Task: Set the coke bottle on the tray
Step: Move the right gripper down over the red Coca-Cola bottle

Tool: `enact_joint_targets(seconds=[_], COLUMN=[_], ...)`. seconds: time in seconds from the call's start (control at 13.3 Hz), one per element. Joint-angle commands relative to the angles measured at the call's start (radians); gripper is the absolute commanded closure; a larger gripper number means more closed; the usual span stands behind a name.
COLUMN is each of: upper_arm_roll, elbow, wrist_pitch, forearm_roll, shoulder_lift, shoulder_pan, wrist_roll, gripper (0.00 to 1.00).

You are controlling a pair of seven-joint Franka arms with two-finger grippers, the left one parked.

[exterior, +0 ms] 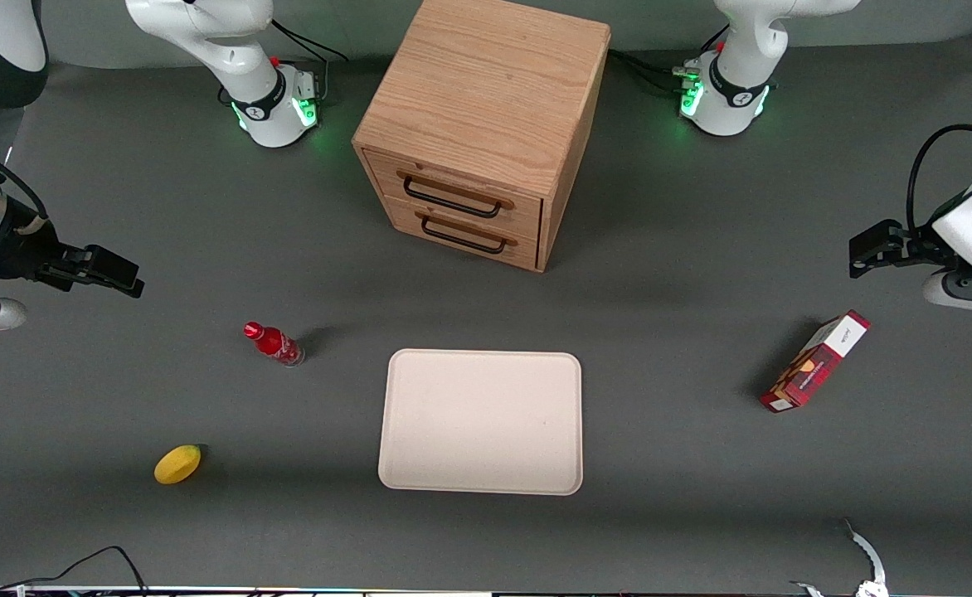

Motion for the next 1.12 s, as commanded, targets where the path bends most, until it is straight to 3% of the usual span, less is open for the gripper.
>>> enact_joint_targets(seconds=[0.0,0.53,0.67,1.05], upper_arm_roll=[-0.029,-0.030,-0.029,-0.023], elbow=[0.054,0.063,0.051,-0.029], wrist_pitch=[-0.043,-0.036,0.004,0.156], forearm_roll=[0.008,0.044,0.079,0.067], shoulder_lift=[0.015,0.055,0.085,0.183], shoulder_pan=[0.022,0.025,0.022,0.043], wrist_roll=[0.008,0.010,0.005,0.005], gripper=[0.00,0.00,0.00,0.01])
